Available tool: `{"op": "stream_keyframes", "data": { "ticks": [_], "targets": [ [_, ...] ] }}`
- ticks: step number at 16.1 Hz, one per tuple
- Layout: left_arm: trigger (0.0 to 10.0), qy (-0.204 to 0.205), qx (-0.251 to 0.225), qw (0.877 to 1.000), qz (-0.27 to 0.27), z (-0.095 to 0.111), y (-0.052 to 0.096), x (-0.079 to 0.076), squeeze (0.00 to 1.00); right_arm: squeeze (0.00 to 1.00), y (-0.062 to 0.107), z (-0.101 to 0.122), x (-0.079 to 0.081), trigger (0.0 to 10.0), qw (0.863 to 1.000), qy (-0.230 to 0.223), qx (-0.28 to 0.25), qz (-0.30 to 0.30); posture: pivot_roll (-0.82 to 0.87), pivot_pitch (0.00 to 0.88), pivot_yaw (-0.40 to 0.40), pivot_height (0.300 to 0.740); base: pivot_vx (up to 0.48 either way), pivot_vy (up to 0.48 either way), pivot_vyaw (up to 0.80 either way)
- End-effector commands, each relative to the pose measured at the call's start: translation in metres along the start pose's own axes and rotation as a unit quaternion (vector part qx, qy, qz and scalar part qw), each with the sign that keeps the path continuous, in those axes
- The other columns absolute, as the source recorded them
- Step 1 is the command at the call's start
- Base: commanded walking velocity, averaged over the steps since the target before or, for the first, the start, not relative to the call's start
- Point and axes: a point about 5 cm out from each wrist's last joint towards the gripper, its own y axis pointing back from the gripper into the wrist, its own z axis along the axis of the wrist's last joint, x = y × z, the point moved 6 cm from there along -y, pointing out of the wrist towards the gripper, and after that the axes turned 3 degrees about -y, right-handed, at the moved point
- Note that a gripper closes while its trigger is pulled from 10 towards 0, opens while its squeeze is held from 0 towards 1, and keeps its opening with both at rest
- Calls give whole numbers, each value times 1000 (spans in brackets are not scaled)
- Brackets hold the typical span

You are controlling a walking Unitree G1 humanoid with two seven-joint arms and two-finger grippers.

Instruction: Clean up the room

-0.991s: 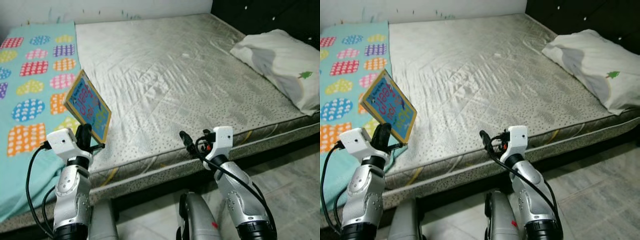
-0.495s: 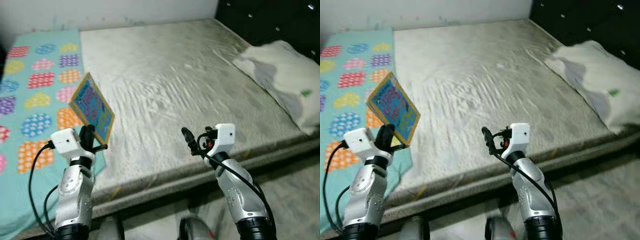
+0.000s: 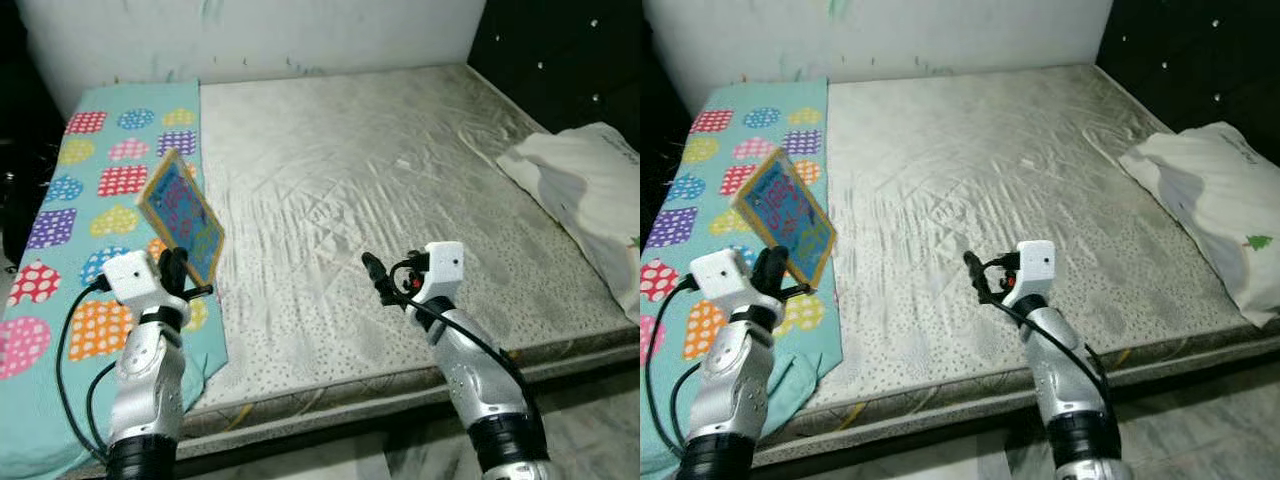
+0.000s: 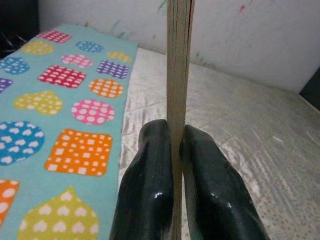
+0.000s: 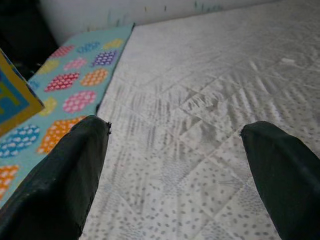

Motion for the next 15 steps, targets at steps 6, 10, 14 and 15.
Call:
{"op": "stream_keyframes", "data": {
  "ticks": [6, 10, 14, 15],
  "targets": [
    [10000, -10, -2, 1000, -5, 12, -19, -6, 0, 0, -28, 33, 3, 10000, 1000, 17, -19, 13, -94, 0, 32, 740, 0, 0, 0],
    [10000, -15, 5, 1000, -26, 8, -23, -16, 0, 0, -34, 30, 36, 10000, 994, 62, 1, 95, -89, 0, 36, 740, 0, 0, 0],
    [10000, -21, -17, 999, -29, 12, -6, -24, 0, 0, -18, 19, 32, 10000, 997, 24, -15, 67, -65, 0, 0, 740, 0, 0, 0],
    [10000, -18, -14, 999, -22, 8, 0, -21, 0, 0, -8, 5, 20, 10000, 1000, 4, -14, 22, -61, 0, -15, 740, 0, 0, 0]
  ]
}}
